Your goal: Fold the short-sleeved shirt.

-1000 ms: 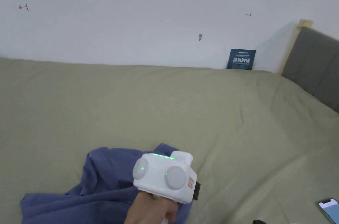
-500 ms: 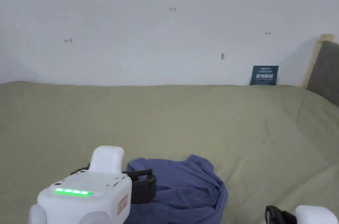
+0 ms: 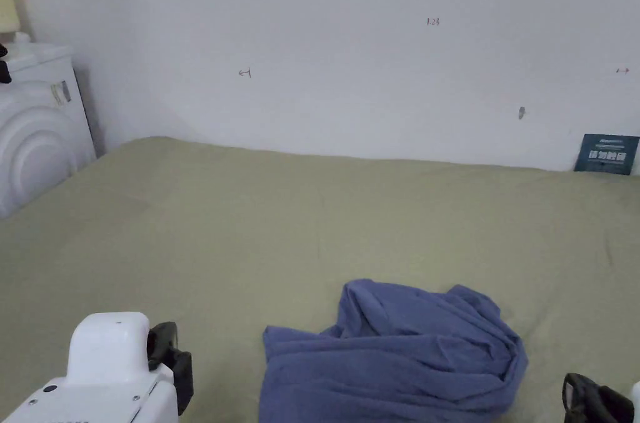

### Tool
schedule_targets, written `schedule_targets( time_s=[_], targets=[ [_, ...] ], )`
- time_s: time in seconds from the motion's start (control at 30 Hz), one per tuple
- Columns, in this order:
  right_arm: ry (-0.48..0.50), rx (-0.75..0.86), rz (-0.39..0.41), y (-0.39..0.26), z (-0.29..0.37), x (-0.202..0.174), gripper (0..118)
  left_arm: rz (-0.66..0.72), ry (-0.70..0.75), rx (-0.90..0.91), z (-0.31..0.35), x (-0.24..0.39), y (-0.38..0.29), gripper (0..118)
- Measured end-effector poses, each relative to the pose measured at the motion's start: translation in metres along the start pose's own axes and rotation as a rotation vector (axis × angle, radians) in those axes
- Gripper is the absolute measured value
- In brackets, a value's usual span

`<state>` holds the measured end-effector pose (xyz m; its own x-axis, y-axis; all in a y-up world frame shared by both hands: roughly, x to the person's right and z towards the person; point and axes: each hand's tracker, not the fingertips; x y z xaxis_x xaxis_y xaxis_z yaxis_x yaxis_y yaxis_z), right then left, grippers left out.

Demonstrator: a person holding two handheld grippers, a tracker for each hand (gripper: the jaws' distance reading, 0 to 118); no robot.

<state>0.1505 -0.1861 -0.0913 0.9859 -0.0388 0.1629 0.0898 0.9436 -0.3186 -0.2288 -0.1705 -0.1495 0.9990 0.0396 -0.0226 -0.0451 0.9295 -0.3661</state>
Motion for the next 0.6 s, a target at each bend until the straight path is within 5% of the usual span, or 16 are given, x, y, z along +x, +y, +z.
schedule_targets(
  time_s=[0.33,0.6],
  targets=[
    [0.008,-0.013,0.018,0.002,-0.023,-0.008,2,-0.051,-0.026,-0.063,-0.036,0.008,0.008,0],
    [0.016,-0.084,-0.007,-0.012,-0.058,-0.001,2,-0.033,-0.195,-0.417,-0.191,0.031,0.01,0]
  ],
)
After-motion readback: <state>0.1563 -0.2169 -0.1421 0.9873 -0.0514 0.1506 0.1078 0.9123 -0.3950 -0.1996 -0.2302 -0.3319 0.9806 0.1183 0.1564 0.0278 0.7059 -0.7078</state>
